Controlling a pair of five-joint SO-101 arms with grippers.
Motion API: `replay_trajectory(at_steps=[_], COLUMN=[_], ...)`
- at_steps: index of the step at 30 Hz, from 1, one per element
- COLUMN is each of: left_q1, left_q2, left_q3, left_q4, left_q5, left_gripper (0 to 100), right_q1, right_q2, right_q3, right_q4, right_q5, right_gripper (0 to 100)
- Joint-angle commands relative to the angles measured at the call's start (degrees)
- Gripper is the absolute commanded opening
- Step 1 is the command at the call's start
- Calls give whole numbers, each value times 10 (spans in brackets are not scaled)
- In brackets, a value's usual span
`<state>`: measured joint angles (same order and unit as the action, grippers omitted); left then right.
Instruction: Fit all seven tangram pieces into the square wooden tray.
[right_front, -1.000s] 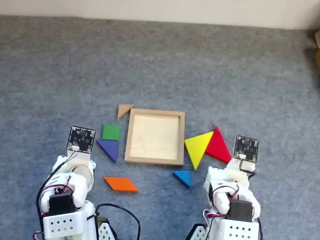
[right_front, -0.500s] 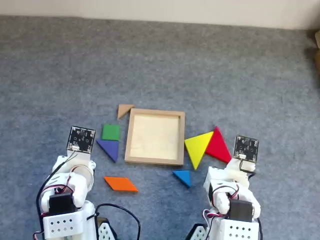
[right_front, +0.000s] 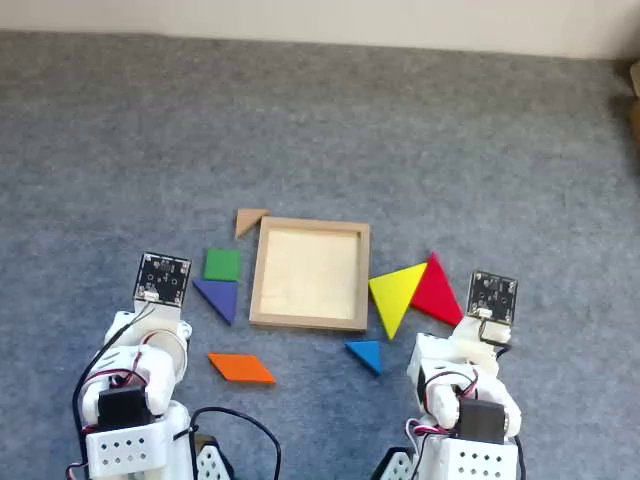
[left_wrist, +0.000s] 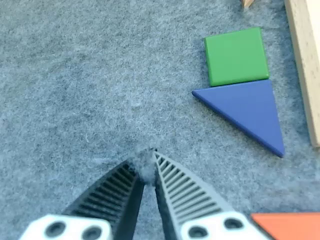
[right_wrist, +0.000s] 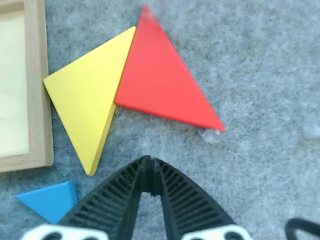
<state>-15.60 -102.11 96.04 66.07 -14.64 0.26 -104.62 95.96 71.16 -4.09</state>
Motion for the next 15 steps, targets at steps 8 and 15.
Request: replay_trajectory(at_steps=[8, 15], left_q1=[-6, -6], left_q2=[-16, -16], left_q3=[12, 12], left_q4=[3, 3], left_q5=[3, 3], left_gripper=[7, 7], right_q1=[0, 0], right_q2=[2, 150], right_q3=[-186, -301], right_q4=[-8, -8], right_q5=[1, 1], right_gripper=[5, 6])
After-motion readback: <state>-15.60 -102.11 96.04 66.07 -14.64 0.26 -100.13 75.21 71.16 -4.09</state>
